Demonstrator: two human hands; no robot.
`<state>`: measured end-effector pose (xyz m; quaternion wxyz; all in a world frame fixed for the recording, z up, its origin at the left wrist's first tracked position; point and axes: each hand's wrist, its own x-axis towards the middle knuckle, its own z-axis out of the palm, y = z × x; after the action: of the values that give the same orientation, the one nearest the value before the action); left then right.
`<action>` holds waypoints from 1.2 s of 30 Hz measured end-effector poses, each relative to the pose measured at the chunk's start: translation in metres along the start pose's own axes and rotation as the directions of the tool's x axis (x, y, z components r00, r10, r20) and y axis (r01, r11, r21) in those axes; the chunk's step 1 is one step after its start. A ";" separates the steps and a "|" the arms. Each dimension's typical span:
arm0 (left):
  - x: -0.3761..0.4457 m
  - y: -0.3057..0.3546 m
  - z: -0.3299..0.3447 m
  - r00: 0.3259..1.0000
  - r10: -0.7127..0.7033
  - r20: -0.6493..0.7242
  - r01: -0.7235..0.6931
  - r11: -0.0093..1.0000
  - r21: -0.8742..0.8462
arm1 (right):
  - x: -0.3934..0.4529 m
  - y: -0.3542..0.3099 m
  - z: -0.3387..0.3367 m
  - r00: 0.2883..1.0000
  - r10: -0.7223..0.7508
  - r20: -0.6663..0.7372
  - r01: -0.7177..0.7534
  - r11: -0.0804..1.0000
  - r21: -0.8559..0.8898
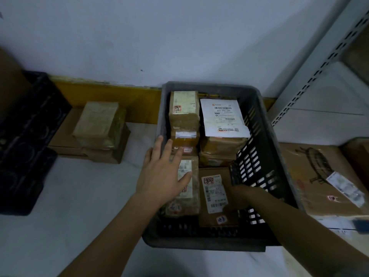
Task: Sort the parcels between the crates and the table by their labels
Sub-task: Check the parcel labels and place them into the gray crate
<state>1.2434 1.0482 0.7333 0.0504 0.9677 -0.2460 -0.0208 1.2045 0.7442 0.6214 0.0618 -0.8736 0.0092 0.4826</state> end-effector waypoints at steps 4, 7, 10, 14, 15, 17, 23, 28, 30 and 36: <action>0.000 0.000 0.001 1.000 -0.003 -0.011 0.004 1.000 0.022 | -0.008 -0.008 -0.002 0.999 0.029 0.042 -0.028 0.999 -0.038; 0.000 0.000 0.002 1.000 -0.001 -0.016 0.002 0.999 0.037 | -0.003 -0.006 -0.004 0.998 0.056 0.001 -0.056 0.997 -0.044; 0.000 0.000 0.001 1.000 -0.001 -0.016 0.002 0.999 0.044 | -0.015 -0.013 -0.017 0.990 0.057 -0.127 -0.063 0.997 -0.041; 0.000 -0.002 0.002 0.999 -0.004 -0.050 0.004 1.000 0.013 | -0.028 -0.018 -0.032 0.932 0.019 -0.363 -0.047 0.997 -0.069; 0.000 -0.002 0.002 0.998 -0.010 -0.062 0.010 1.000 -0.008 | -0.031 -0.021 -0.036 0.910 0.033 -0.414 -0.064 0.996 -0.062; -0.002 -0.004 0.001 0.996 -0.033 -0.083 0.028 0.998 -0.055 | -0.040 -0.032 -0.040 0.850 0.024 -0.525 -0.069 0.996 -0.065; -0.009 -0.022 -0.010 0.983 -0.106 -0.149 0.102 0.994 -0.035 | -0.085 -0.086 -0.047 0.573 -0.069 -0.817 0.008 0.997 -0.079; -0.016 -0.070 -0.012 0.960 -0.216 -0.176 0.212 0.976 -0.042 | -0.103 -0.154 -0.054 0.430 -0.104 -0.897 0.090 0.993 -0.072; -0.020 -0.097 -0.011 0.953 -0.252 -0.167 0.248 0.968 -0.048 | -0.099 -0.186 -0.061 0.425 -0.127 -0.896 0.104 0.990 -0.091; -0.034 -0.184 -0.012 0.947 -0.294 -0.126 0.292 0.956 -0.034 | -0.073 -0.288 -0.083 0.461 -0.106 -0.881 0.063 0.994 -0.086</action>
<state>1.3012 1.2264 0.7257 0.0697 0.9924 -0.0954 0.0333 1.2570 1.0173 0.7555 0.0537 -0.9976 -0.0133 -0.0422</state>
